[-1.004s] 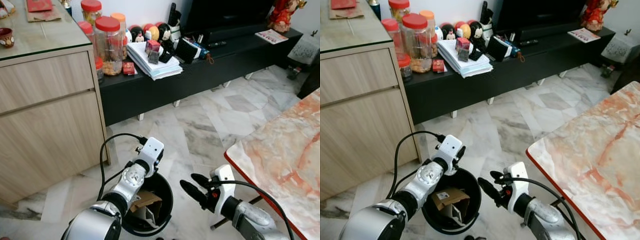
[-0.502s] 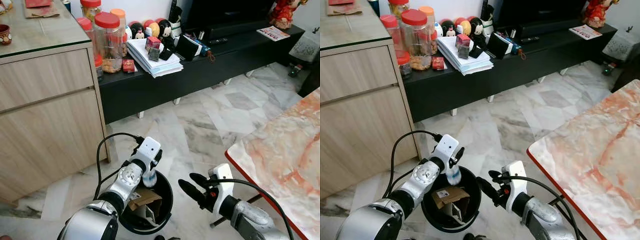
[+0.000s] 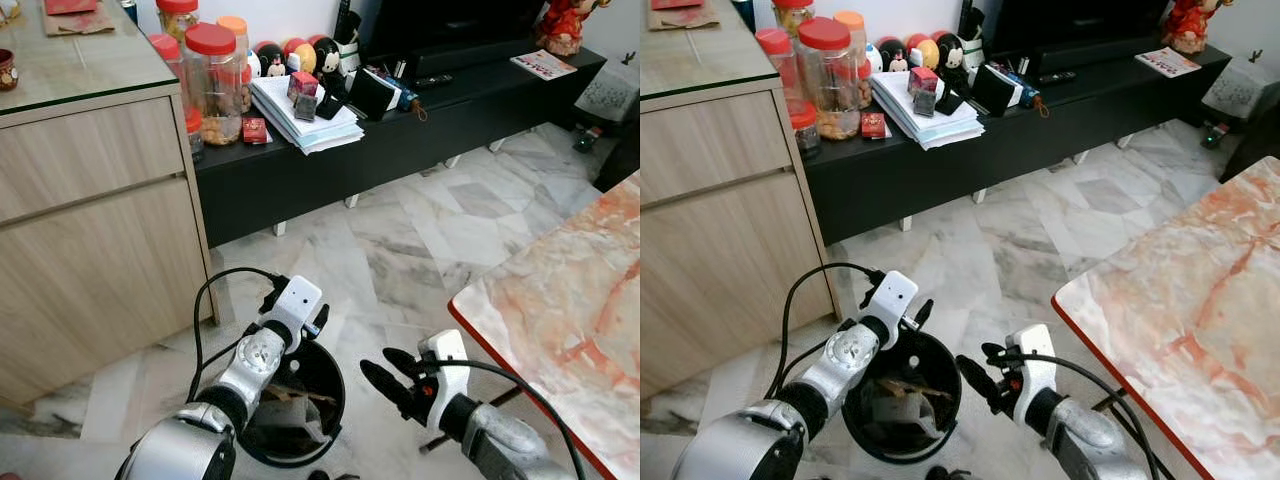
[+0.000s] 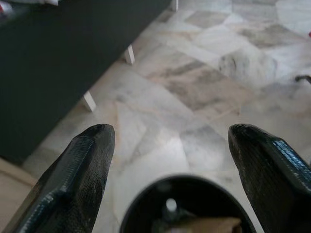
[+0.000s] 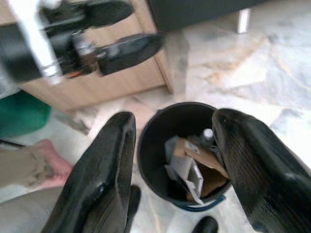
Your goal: Picking trash to rubbish bin
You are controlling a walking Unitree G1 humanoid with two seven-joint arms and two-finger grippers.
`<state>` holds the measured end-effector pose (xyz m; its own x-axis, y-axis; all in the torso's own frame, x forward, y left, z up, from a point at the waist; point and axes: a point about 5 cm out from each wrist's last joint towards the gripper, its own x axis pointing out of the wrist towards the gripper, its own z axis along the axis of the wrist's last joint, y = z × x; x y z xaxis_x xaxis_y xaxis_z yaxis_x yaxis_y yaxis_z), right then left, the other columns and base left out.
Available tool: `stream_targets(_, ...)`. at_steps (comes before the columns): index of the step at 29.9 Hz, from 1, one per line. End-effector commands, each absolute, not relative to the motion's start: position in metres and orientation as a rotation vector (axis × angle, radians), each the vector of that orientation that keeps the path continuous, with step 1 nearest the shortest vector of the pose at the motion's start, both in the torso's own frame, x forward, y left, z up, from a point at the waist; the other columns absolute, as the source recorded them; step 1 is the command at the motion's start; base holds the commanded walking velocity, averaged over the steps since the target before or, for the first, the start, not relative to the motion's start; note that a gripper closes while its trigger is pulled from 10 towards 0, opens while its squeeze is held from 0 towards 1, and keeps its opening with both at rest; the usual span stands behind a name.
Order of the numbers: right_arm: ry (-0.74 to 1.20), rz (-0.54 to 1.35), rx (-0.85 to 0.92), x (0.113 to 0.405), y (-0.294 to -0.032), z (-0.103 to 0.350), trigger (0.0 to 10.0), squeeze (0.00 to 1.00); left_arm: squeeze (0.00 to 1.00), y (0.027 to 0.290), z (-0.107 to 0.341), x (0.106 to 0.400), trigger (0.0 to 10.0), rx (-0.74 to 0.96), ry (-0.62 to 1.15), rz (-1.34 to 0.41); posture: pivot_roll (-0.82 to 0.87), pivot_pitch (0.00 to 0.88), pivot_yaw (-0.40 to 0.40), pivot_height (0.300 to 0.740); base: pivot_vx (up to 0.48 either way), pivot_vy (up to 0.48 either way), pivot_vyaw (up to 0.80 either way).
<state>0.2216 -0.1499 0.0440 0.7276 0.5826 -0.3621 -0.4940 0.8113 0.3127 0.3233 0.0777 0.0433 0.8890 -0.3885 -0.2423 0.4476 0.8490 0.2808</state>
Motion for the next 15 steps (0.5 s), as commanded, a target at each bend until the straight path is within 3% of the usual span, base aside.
stream_targets(1, 0.491, 0.512, 0.178, 0.22, -0.165, 0.033, 10.0, 0.0, 0.0, 0.084, 0.03, 0.314, 10.0, 0.319, 0.234, -0.413, -0.05, 0.143, -0.174, 0.74, 0.0, 0.0, 0.0)
stream_targets(7, 0.633, 0.288, 0.072, 0.21, -0.199, -0.01, 10.0, 0.0, 0.0, 0.131, -0.014, 0.279, 10.0, 0.227, 0.425, -0.18, -0.02, 0.115, -0.162, 0.74, 0.0, 0.0, 0.0)
stream_targets(15, 0.766, 0.099, 0.039, 0.188, -0.227, -0.047, 10.0, 0.0, 0.0, 0.162, -0.049, 0.233, 10.0, 0.257, 0.571, -0.08, 0.02, 0.081, -0.151, 0.74, 0.0, 0.0, 0.0)
